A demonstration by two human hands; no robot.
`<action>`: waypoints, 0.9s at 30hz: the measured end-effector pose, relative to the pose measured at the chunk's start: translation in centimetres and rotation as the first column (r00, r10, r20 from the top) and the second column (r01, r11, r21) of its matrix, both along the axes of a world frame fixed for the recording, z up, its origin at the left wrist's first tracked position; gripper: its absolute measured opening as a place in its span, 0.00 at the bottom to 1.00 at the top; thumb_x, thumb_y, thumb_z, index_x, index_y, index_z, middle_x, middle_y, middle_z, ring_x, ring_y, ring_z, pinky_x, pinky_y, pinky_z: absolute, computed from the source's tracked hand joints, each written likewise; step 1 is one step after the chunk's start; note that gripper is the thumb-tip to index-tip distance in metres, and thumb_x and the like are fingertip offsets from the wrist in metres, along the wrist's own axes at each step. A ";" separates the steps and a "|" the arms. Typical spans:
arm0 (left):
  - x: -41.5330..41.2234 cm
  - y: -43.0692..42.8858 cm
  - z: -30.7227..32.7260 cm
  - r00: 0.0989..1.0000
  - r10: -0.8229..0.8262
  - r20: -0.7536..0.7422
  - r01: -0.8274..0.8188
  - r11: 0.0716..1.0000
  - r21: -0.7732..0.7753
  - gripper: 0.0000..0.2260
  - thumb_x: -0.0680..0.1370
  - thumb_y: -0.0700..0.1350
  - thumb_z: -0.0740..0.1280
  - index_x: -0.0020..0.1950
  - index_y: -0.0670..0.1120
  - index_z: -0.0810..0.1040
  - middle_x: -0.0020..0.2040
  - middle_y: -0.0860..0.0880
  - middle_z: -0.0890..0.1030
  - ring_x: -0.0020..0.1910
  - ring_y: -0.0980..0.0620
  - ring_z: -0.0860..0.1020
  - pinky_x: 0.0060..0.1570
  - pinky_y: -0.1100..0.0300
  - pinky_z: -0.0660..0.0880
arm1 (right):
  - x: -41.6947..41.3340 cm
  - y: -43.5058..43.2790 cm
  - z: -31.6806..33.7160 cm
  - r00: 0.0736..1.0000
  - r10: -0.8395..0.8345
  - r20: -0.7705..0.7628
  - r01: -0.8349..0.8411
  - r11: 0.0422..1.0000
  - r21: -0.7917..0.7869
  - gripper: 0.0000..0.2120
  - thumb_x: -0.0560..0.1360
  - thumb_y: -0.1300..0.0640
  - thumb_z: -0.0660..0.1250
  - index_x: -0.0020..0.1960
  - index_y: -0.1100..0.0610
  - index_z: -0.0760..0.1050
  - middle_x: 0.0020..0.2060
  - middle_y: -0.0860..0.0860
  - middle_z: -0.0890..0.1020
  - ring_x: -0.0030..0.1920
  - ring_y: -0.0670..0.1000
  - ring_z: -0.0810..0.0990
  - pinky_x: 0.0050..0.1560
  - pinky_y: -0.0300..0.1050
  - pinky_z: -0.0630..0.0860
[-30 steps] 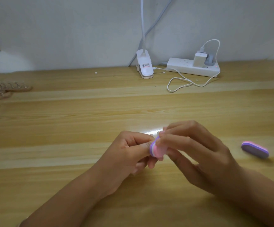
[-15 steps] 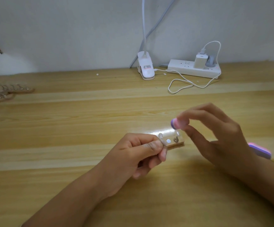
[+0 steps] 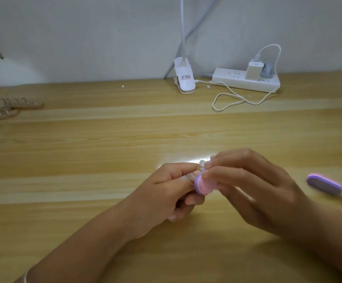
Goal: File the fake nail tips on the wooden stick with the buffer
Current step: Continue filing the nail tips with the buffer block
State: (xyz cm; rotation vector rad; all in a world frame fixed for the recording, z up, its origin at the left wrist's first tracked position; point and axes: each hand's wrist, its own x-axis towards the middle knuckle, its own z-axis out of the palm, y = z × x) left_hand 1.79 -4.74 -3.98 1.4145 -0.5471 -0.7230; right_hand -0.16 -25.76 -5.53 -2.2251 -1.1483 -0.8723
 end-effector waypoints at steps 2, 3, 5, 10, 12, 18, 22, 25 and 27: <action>0.1 0.1 0.1 1.000 -0.017 -0.025 0.016 1.000 -0.017 0.12 0.81 0.46 0.57 0.40 0.46 0.73 0.31 0.52 0.65 0.24 0.57 0.60 0.22 0.69 0.59 | 0.8 -0.9 0.5 0.998 -0.068 0.010 0.068 0.997 -0.022 0.08 0.78 0.69 0.65 0.54 0.67 0.81 0.50 0.58 0.81 0.52 0.54 0.80 0.54 0.48 0.78; 0.2 0.1 0.1 0.999 -0.026 -0.043 0.025 0.999 -0.031 0.12 0.82 0.46 0.56 0.40 0.47 0.73 0.31 0.52 0.64 0.24 0.57 0.60 0.22 0.69 0.58 | 1.0 -1.2 0.8 0.995 -0.095 0.004 0.095 0.995 0.009 0.07 0.78 0.68 0.65 0.54 0.66 0.81 0.49 0.55 0.80 0.51 0.53 0.80 0.54 0.47 0.77; 0.2 0.2 0.2 0.995 -0.050 -0.086 0.044 0.997 -0.067 0.13 0.82 0.46 0.56 0.40 0.47 0.73 0.31 0.52 0.63 0.24 0.57 0.59 0.22 0.68 0.57 | 0.7 -1.0 0.9 0.996 -0.086 -0.028 0.089 0.990 0.108 0.09 0.78 0.68 0.66 0.57 0.62 0.79 0.50 0.51 0.79 0.52 0.51 0.80 0.56 0.44 0.77; 0.2 0.5 0.4 0.921 -0.251 -0.298 0.169 0.947 -0.275 0.11 0.81 0.46 0.58 0.42 0.42 0.72 0.31 0.54 0.62 0.23 0.61 0.59 0.22 0.68 0.54 | -0.9 0.5 0.2 1.000 0.027 0.006 -0.028 0.986 0.164 0.10 0.81 0.63 0.63 0.61 0.60 0.73 0.57 0.53 0.76 0.61 0.49 0.79 0.63 0.41 0.75; 0.3 0.6 0.6 0.902 -0.275 -0.333 0.171 0.935 -0.310 0.11 0.81 0.46 0.58 0.40 0.47 0.72 0.31 0.54 0.61 0.23 0.63 0.60 0.21 0.69 0.54 | -0.4 0.0 0.4 1.000 -0.009 -0.017 0.012 0.983 0.182 0.11 0.79 0.66 0.64 0.61 0.60 0.72 0.56 0.53 0.76 0.60 0.50 0.78 0.63 0.41 0.73; 0.4 0.6 0.5 0.900 -0.255 -0.354 0.148 0.942 -0.302 0.11 0.80 0.45 0.58 0.38 0.48 0.72 0.29 0.56 0.62 0.21 0.63 0.61 0.21 0.68 0.54 | -1.0 1.0 0.0 0.997 0.073 0.035 -0.078 0.983 0.164 0.08 0.81 0.65 0.63 0.60 0.59 0.73 0.58 0.52 0.76 0.61 0.50 0.78 0.62 0.45 0.76; 0.6 0.6 0.7 0.919 -0.192 -0.344 0.112 0.965 -0.239 0.12 0.80 0.45 0.57 0.37 0.48 0.71 0.28 0.55 0.61 0.21 0.61 0.58 0.20 0.68 0.54 | 0.5 -0.2 0.2 0.996 -0.068 -0.059 0.077 0.984 0.158 0.10 0.77 0.72 0.64 0.56 0.63 0.76 0.53 0.55 0.78 0.57 0.52 0.79 0.60 0.45 0.75; 0.5 0.5 0.5 0.928 -0.162 -0.336 0.088 0.970 -0.226 0.12 0.80 0.45 0.58 0.36 0.49 0.71 0.28 0.55 0.61 0.20 0.61 0.58 0.20 0.66 0.51 | -0.3 0.5 0.2 0.999 -0.034 -0.040 0.041 0.982 0.185 0.11 0.77 0.72 0.64 0.57 0.61 0.74 0.55 0.54 0.78 0.59 0.51 0.78 0.62 0.41 0.73; 0.4 0.5 0.5 0.930 -0.168 -0.327 0.090 0.967 -0.240 0.12 0.79 0.45 0.59 0.35 0.49 0.72 0.28 0.55 0.61 0.20 0.61 0.59 0.21 0.64 0.50 | -0.7 1.0 -0.2 0.999 0.032 -0.007 -0.030 0.989 0.145 0.11 0.79 0.68 0.64 0.59 0.59 0.73 0.57 0.53 0.76 0.59 0.52 0.79 0.61 0.42 0.74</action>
